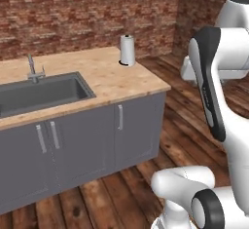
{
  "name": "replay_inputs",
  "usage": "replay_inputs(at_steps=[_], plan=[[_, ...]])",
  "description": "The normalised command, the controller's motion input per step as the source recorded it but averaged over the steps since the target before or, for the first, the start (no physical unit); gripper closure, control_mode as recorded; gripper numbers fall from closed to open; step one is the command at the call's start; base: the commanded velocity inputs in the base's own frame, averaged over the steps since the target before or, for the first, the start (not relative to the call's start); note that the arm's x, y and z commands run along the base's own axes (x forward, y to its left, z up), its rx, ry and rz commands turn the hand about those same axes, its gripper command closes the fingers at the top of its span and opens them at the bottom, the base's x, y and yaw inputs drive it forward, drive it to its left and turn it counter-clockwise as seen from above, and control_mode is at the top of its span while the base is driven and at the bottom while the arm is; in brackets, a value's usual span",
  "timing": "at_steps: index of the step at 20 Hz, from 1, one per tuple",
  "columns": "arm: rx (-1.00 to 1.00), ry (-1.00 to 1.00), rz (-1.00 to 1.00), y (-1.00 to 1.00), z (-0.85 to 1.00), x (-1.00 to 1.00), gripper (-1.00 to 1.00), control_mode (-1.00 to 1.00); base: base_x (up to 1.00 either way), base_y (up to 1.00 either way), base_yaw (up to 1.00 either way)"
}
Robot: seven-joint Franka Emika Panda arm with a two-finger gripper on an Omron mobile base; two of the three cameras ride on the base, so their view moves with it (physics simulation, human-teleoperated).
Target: Pick up the sponge and dish brush from the sink, and place them back in the cabinet, and close the cabinet door.
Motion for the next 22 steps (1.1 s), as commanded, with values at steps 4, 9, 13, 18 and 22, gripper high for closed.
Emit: replay_inputs(at_steps=[4,9,13,18,22], plan=[[0.0,0.0,0.0,0.0,0.0,0.0,-1.0,1.0,0.05,0.57,0.17],[0.0,0.0,0.0,0.0,0.0,0.0,-1.0,1.0,0.27,0.42,0.4],[0.0,0.0,0.0,0.0,0.0,0.0,-1.0,1.0,0.5,0.25,0.34],[0.0,0.0,0.0,0.0,0.0,0.0,-1.0,1.0,0.63,0.02,0.21],[0.0,0.0,0.0,0.0,0.0,0.0,-1.0,1.0,0.58,-0.09,0.02]])
